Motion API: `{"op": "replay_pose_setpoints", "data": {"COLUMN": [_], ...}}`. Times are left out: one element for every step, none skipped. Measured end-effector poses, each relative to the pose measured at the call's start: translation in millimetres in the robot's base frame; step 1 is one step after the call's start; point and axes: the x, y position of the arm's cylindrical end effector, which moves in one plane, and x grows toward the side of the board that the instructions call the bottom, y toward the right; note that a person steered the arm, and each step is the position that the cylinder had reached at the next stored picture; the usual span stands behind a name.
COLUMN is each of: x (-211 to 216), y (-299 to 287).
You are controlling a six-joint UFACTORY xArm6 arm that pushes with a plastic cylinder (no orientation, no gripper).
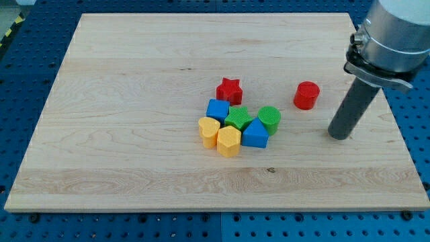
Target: Push the red circle closer to the group of blocks
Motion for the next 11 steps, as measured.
{"op": "replay_pose_setpoints", "data": {"x": [-11.8,-11.8,-11.8,-41.2,-73.8,-77.7,-65.7,-56.6,-56.6,-56.6,-56.6], "y": [-25.7,-32.4,-10.1,16.4,14.1,-3.6,-23.5,-44.9,-65.0,-84.7,-98.0]}}
